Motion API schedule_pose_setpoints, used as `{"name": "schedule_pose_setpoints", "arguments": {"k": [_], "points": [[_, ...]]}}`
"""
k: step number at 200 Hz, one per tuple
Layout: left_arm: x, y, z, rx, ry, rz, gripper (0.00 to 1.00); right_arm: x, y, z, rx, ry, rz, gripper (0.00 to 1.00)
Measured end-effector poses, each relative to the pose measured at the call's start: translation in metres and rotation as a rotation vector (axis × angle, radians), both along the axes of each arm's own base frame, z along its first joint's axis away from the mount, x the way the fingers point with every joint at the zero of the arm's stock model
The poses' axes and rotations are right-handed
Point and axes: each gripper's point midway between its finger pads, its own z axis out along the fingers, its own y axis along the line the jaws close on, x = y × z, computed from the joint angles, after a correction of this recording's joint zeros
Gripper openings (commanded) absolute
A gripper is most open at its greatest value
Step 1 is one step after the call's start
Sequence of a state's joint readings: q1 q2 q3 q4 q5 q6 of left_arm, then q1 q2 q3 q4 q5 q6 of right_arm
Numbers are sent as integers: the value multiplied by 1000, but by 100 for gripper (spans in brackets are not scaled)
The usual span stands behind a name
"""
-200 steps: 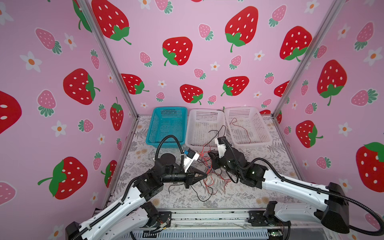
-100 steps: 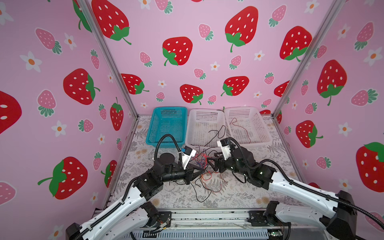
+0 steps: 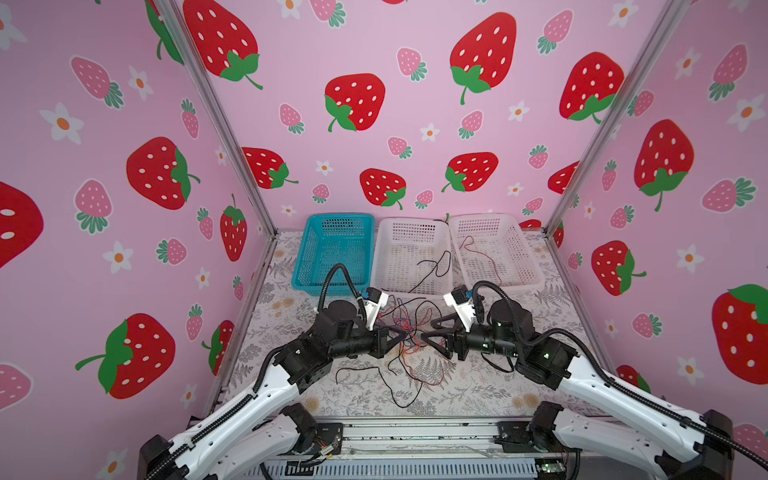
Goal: Untangle the cables
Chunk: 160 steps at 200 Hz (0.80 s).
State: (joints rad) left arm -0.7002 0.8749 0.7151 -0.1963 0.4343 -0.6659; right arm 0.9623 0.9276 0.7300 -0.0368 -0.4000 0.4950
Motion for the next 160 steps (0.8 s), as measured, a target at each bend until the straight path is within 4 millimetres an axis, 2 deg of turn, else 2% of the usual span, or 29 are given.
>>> {"name": "schedule_pose_setpoints", "arguments": {"k": [29, 63, 82, 107, 125, 131, 160], "points": [[5, 1, 0, 1, 40, 42, 0, -19, 4, -13, -22, 3, 76, 58], [10, -1, -5, 22, 94, 62, 0, -48, 10, 2, 21, -69, 178, 55], [12, -1, -14, 40, 131, 76, 0, -58, 16, 2, 23, -101, 216, 55], [12, 0, -19, 51, 162, 93, 0, -57, 28, -13, -32, -130, 217, 53], [13, -1, -20, 57, 180, 98, 0, -50, 35, -28, -85, -157, 190, 52], [13, -1, -20, 58, 185, 100, 0, -48, 36, -32, -99, -167, 181, 49], [13, -1, -20, 57, 197, 105, 0, -34, 42, -49, -163, -213, 123, 45]]}}
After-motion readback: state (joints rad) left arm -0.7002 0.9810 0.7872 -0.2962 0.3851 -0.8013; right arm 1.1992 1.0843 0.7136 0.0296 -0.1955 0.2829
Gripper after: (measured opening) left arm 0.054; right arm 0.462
